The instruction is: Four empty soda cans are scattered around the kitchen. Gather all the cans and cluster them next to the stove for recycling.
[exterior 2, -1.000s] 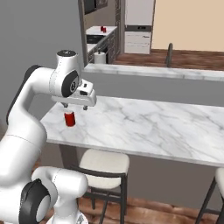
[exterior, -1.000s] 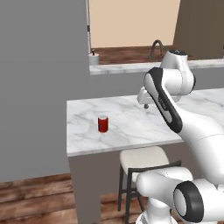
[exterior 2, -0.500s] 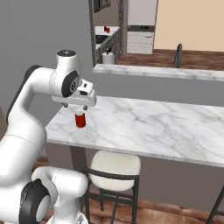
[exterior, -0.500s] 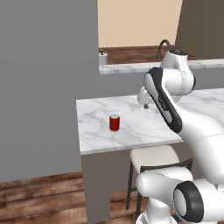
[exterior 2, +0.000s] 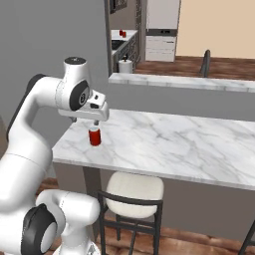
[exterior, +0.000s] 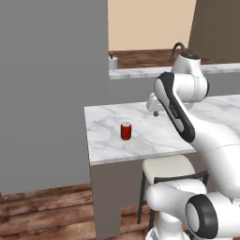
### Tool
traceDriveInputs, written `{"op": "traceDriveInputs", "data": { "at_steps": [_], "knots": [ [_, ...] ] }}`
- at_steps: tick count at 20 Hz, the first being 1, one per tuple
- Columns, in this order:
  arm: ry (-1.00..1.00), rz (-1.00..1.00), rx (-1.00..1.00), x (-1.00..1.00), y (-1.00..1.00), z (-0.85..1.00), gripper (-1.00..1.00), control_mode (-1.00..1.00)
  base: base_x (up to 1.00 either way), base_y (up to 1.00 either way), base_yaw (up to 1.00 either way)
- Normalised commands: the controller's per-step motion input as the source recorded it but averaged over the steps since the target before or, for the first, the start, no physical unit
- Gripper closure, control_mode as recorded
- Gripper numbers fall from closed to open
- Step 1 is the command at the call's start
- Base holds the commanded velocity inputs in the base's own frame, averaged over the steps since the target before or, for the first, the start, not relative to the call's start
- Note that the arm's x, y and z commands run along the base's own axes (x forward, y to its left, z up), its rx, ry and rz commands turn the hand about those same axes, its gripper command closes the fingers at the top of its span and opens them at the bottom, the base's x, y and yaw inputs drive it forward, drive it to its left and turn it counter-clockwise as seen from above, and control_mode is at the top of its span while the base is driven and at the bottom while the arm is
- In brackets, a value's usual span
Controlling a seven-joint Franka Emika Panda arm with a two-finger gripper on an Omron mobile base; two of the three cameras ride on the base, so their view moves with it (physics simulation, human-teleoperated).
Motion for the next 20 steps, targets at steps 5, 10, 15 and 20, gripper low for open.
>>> {"op": "traceDriveInputs", "data": {
  "at_steps": [5,10,15,20],
  "knots": [
    [0.00,0.00,0.00,0.00,0.08,0.00,-1.00,-1.00,0.00,0.00,0.00],
    [0.00,0.00,0.00,0.00,0.22,-0.10,-1.00,-1.00,0.00,0.00,0.00],
    [0.00,0.00,0.00,0.04,0.28,-0.21,-1.00,-1.00,0.00,0.00,0.00],
    [0.00,0.00,0.01,0.03,0.19,-0.21,-1.00,-1.00,0.00,0.00,0.00]
  ]
}}
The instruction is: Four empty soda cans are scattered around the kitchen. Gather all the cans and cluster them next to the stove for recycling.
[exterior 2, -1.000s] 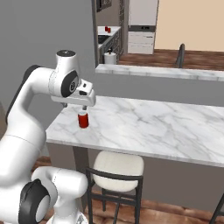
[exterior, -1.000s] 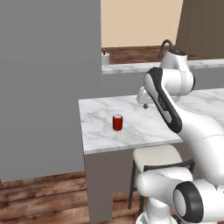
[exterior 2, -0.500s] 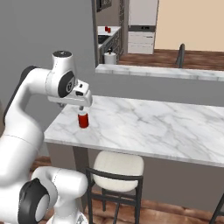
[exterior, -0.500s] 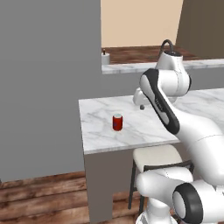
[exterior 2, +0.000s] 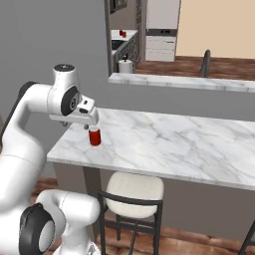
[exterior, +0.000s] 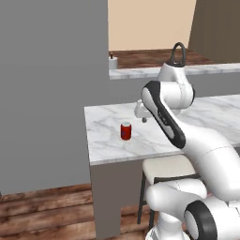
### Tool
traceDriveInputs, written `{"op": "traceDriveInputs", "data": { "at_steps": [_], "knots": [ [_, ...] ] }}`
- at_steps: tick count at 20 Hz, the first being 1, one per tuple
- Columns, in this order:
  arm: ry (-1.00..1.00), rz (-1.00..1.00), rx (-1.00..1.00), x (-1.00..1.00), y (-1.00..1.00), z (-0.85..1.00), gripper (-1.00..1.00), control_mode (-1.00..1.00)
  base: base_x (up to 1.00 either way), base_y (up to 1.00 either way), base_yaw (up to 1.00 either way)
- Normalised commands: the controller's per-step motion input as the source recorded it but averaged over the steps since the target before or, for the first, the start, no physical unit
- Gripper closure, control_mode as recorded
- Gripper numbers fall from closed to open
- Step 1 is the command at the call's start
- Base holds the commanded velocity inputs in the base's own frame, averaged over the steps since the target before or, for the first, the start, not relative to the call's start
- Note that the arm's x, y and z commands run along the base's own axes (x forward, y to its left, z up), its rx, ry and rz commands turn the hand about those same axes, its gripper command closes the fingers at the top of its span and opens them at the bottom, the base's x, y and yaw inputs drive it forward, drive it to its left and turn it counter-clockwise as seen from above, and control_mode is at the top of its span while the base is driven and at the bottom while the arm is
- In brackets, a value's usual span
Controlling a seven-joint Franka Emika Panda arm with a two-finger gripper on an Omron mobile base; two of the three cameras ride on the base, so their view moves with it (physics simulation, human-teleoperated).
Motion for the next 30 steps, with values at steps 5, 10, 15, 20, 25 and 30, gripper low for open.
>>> {"op": "traceDriveInputs", "data": {
  "at_steps": [5,10,15,20,25,30],
  "knots": [
    [0.00,0.00,0.00,0.04,0.07,-0.12,-1.00,-1.00,0.00,0.00,0.00],
    [0.00,0.00,0.02,0.18,0.00,-0.13,-1.00,-1.00,0.00,0.00,0.00],
    [0.00,0.00,0.03,0.23,0.01,-0.13,-1.00,-1.00,0.00,0.00,0.00],
    [0.00,0.00,0.02,0.27,0.05,-0.21,-1.00,-1.00,0.00,0.00,0.00],
    [0.00,0.00,0.00,0.18,0.06,-0.14,-1.00,-1.00,0.00,0.00,0.00],
    [0.00,0.00,0.00,0.09,0.13,-0.16,-1.00,-1.00,0.00,0.00,0.00]
  ]
}}
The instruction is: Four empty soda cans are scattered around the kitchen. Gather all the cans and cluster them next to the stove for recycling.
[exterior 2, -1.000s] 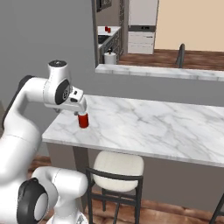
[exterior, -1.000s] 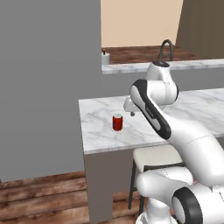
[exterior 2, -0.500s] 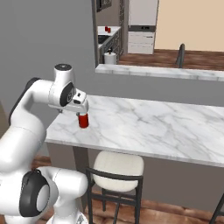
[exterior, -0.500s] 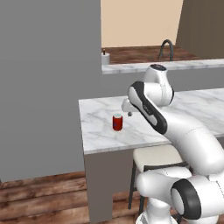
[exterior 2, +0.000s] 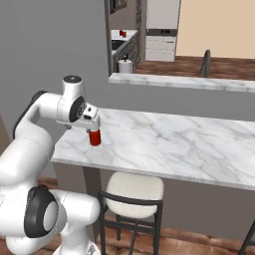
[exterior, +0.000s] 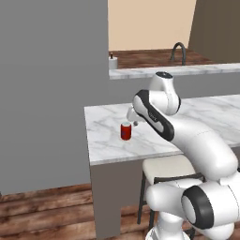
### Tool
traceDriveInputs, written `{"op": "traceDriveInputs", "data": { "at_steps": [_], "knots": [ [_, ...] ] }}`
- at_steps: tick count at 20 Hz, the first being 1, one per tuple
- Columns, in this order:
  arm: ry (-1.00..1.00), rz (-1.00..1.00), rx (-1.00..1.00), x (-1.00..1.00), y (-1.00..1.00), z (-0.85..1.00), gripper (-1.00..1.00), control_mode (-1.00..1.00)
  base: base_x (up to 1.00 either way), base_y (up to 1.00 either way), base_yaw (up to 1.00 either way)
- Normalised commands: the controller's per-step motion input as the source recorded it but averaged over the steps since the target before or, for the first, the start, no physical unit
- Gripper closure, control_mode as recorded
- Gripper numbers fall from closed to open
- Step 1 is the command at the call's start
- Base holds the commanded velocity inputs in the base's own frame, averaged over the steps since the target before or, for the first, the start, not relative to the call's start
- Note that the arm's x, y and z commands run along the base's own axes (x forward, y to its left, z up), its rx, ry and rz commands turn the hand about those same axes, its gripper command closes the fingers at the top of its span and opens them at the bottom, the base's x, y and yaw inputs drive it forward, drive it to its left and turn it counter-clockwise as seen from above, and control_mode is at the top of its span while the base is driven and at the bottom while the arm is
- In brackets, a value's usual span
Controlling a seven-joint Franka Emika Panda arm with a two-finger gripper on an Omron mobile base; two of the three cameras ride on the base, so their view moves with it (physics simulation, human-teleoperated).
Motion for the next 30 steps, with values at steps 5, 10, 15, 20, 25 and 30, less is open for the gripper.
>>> {"op": "traceDriveInputs", "data": {
  "at_steps": [5,10,15,20,25,30],
  "knots": [
    [0.00,0.00,0.00,0.13,0.08,-0.14,-1.00,-1.00,0.00,0.00,0.00],
    [-0.01,0.00,0.00,0.06,0.01,-0.12,-1.00,-1.00,0.00,0.00,0.00],
    [-0.06,0.00,0.00,0.01,0.00,-0.08,-1.00,-1.00,0.00,0.00,0.00],
    [-0.11,0.00,0.00,0.00,0.00,-0.05,-1.00,-1.00,0.00,0.00,0.00],
    [-0.14,0.00,0.00,0.00,0.00,-0.12,-1.00,-1.00,0.00,0.00,0.00],
    [-0.03,0.00,0.00,0.09,0.00,-0.23,-1.00,-1.00,0.00,0.00,0.00]
  ]
}}
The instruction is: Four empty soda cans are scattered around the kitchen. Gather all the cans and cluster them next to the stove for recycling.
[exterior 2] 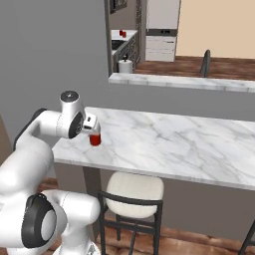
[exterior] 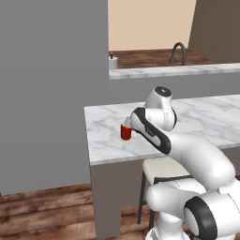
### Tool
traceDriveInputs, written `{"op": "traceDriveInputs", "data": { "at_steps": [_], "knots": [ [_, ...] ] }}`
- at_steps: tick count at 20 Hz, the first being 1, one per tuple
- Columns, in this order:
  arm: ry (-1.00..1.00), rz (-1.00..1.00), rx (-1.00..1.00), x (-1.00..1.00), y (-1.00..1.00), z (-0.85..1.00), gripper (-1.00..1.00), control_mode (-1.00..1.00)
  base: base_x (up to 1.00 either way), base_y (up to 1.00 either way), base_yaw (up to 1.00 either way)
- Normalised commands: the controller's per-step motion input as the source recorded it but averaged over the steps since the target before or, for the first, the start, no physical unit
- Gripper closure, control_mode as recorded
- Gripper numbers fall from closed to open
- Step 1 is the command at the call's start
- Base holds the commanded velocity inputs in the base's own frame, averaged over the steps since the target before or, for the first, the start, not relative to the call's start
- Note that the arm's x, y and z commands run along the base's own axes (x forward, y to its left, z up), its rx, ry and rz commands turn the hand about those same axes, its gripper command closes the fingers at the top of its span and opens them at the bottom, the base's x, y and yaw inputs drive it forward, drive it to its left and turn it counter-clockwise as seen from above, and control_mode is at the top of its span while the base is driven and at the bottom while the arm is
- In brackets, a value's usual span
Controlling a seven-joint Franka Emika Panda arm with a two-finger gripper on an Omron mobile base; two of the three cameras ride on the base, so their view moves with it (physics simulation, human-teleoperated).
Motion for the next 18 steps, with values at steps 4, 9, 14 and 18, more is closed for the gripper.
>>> {"op": "traceDriveInputs", "data": {
  "at_steps": [4,9,14,18],
  "knots": [
    [0.00,0.00,0.00,0.12,0.00,-0.24,-1.00,-1.00,0.00,0.00,0.00],
    [0.00,0.00,0.00,0.13,0.01,-0.14,-1.00,-1.00,0.00,0.00,0.00],
    [0.00,0.00,0.00,0.21,0.01,-0.02,-1.00,-1.00,0.00,0.00,0.00],
    [0.00,0.00,0.00,0.19,0.01,0.00,-1.00,-1.00,0.00,0.00,0.00]
  ]
}}
